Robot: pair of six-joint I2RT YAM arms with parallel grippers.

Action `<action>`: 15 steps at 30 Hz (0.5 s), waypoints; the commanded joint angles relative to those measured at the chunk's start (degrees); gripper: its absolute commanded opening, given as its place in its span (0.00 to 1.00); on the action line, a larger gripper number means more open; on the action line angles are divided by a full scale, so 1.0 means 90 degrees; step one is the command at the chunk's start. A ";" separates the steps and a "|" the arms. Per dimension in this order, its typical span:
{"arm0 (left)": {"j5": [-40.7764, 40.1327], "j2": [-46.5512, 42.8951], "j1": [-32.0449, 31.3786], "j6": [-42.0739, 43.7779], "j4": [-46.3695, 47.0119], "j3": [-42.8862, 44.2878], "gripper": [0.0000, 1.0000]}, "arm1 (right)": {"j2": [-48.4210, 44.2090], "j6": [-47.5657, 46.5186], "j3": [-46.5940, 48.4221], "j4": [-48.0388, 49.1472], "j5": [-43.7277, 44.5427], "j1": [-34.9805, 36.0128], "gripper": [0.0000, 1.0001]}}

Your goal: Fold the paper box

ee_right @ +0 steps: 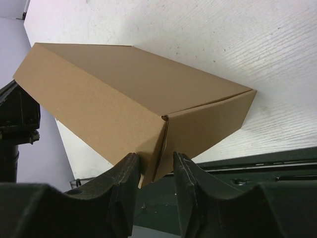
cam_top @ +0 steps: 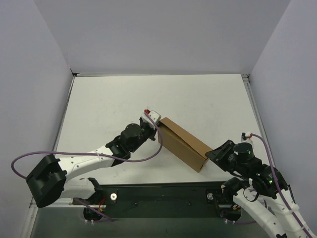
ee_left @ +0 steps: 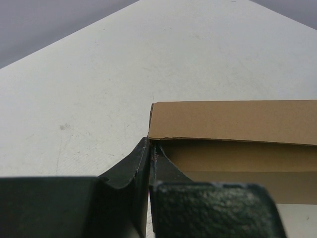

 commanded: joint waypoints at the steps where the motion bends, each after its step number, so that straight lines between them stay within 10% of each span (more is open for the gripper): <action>1: 0.0118 0.0176 -0.0088 0.0032 -0.1772 -0.0065 0.00 | 0.0044 -0.0344 -0.0660 -0.1418 0.0178 -0.0039 0.33; 6: 0.0235 -0.0108 -0.0088 -0.0026 -0.1929 0.0081 0.02 | -0.0053 -0.0315 -0.0787 -0.1418 0.0452 -0.0039 0.31; 15: 0.0313 -0.0654 -0.0098 -0.0046 -0.2163 0.0238 0.52 | -0.0053 -0.0315 -0.0846 -0.1408 0.0686 -0.0039 0.28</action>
